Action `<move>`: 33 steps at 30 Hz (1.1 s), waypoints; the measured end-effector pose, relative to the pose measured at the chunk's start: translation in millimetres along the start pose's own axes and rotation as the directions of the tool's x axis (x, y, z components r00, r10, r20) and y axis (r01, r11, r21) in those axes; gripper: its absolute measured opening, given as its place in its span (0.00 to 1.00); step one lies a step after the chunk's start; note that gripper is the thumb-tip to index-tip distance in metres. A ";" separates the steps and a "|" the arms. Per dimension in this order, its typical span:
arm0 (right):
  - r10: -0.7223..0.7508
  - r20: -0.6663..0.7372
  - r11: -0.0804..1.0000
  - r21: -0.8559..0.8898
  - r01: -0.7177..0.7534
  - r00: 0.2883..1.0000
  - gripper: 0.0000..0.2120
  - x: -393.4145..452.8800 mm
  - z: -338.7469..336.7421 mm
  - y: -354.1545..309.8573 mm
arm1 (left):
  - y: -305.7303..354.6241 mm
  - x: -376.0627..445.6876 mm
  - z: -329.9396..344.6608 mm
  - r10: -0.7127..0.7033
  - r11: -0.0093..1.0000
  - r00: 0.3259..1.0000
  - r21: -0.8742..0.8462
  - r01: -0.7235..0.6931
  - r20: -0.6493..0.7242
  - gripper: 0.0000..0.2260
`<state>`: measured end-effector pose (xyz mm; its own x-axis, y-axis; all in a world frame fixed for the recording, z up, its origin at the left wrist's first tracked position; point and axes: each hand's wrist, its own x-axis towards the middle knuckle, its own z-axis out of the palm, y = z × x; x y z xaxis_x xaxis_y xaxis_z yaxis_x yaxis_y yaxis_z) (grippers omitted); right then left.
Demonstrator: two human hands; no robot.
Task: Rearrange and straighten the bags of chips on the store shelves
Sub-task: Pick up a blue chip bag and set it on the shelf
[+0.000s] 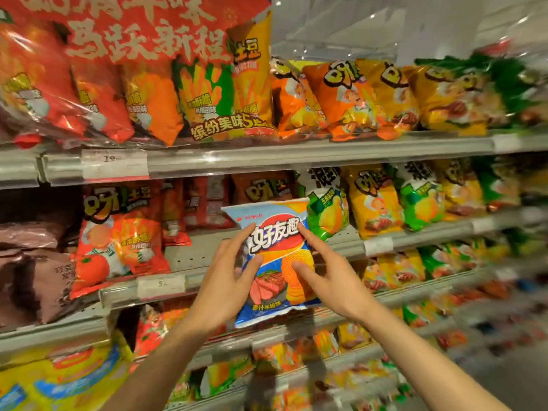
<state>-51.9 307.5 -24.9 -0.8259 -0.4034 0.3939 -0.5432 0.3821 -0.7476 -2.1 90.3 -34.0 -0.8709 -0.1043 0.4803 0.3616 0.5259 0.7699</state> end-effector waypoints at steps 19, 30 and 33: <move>0.119 -0.130 0.992 0.051 -0.114 0.984 0.29 -124.8 -318.0 163.7 | 165.5 33.2 335.5 0.134 0.991 0.982 -0.028 -0.132 0.132 0.23; 0.234 -0.222 0.972 0.027 -0.234 0.947 0.29 -148.0 -464.1 258.0 | 227.3 97.2 507.7 0.206 0.978 0.942 -0.068 -0.195 0.265 0.23; 0.237 -0.233 0.971 0.033 -0.236 0.943 0.29 -138.1 -492.6 281.5 | 231.3 121.0 541.6 0.218 0.976 0.933 -0.083 -0.203 0.286 0.23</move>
<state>-165.1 880.4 -26.4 -0.9429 -0.0957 0.3189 -0.3275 0.4390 -0.8367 -204.1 656.5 -25.5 -0.8287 0.2591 0.4961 0.5573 0.4638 0.6887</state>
